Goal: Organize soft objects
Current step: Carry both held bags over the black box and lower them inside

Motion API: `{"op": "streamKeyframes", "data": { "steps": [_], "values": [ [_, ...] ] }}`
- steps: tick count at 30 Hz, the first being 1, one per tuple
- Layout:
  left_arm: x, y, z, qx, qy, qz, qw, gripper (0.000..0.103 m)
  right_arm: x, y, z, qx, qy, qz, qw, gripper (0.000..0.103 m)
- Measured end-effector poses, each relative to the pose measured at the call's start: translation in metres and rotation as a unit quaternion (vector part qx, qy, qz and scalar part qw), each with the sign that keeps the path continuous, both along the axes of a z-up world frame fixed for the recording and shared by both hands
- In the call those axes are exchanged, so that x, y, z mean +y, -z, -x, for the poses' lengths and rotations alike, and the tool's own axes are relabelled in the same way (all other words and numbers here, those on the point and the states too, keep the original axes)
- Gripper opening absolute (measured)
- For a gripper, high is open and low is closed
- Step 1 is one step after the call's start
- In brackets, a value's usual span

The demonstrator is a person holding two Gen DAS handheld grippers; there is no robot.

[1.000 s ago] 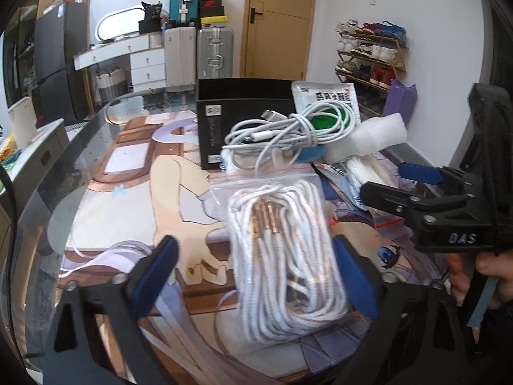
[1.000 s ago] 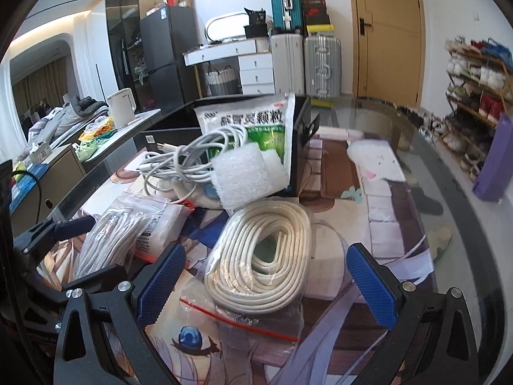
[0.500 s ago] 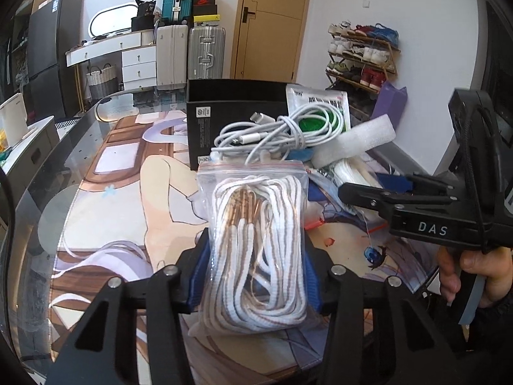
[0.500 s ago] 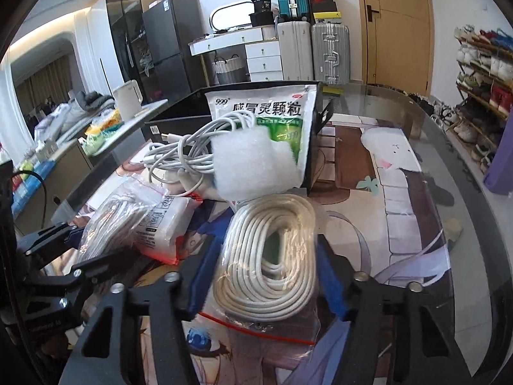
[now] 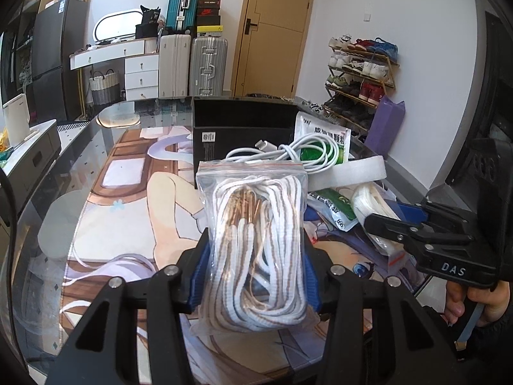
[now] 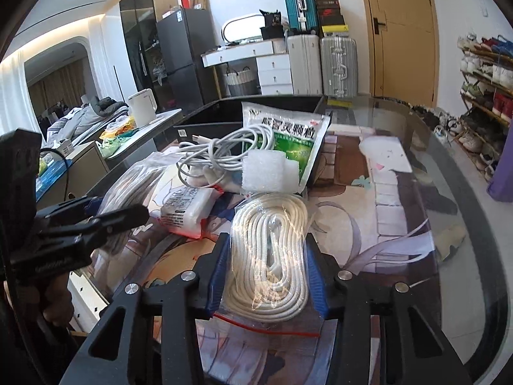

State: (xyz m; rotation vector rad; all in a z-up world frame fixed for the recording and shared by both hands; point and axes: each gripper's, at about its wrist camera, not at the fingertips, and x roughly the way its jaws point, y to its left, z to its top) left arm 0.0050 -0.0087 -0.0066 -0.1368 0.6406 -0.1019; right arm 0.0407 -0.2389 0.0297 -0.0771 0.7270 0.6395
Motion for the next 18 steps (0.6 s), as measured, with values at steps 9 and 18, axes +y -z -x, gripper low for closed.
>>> {"op": "streamKeyframes", "data": {
  "steps": [9,18],
  "values": [
    [0.001,-0.016,0.0,-0.02,-0.008,-0.011,0.9997,0.048,-0.026,-0.03,0.016,-0.047,0.014,-0.017,0.999,0.045],
    [0.008,-0.034,-0.006,-0.04,-0.014,-0.018,0.9989,0.048,-0.026,-0.064,0.017,-0.083,0.007,-0.026,0.996,0.045]
  ]
}}
